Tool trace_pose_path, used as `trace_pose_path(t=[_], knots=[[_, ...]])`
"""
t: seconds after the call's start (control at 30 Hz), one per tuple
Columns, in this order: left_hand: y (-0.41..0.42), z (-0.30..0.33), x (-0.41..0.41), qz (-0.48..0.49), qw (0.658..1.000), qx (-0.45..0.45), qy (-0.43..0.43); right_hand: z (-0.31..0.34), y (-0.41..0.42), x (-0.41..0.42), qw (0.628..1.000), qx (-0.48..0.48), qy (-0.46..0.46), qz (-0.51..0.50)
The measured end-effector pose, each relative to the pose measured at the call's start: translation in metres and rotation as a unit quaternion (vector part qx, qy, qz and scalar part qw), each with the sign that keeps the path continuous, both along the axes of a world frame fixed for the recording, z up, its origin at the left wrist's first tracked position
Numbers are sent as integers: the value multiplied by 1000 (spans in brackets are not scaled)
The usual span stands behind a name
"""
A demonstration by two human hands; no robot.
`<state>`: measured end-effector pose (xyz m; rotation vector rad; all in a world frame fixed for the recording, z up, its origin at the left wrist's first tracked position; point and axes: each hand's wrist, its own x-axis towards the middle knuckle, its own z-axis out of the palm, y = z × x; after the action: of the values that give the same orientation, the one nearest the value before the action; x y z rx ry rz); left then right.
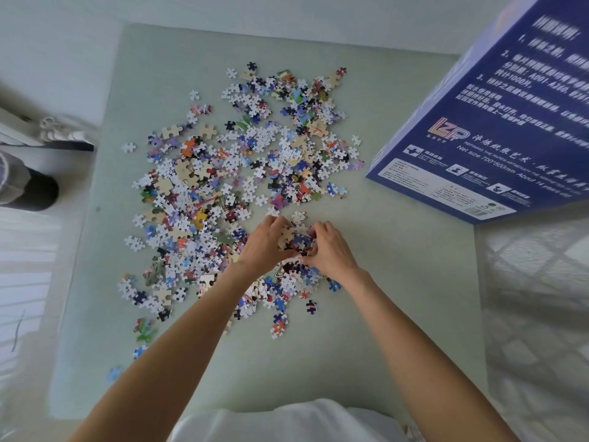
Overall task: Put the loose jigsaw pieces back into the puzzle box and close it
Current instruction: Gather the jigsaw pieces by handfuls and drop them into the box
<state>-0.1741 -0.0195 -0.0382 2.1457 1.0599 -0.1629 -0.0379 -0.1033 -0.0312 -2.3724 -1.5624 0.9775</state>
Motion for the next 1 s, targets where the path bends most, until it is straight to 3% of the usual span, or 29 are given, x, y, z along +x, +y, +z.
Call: trace_pose_path(t=[0.3, 0.53, 0.73, 1.0], knots=[[1, 2, -7, -1, 998, -28, -52, 9, -3, 0, 998, 17, 43, -36], [-3, 17, -20, 9, 1000, -10, -6, 17, -19, 6, 991, 41, 28, -126], [-11, 38, -31, 16, 999, 38, 22, 44, -47, 13, 994, 51, 33, -94], [-22, 124, 10, -12, 986, 92, -136, 154, -84, 80, 981, 173, 32, -80]])
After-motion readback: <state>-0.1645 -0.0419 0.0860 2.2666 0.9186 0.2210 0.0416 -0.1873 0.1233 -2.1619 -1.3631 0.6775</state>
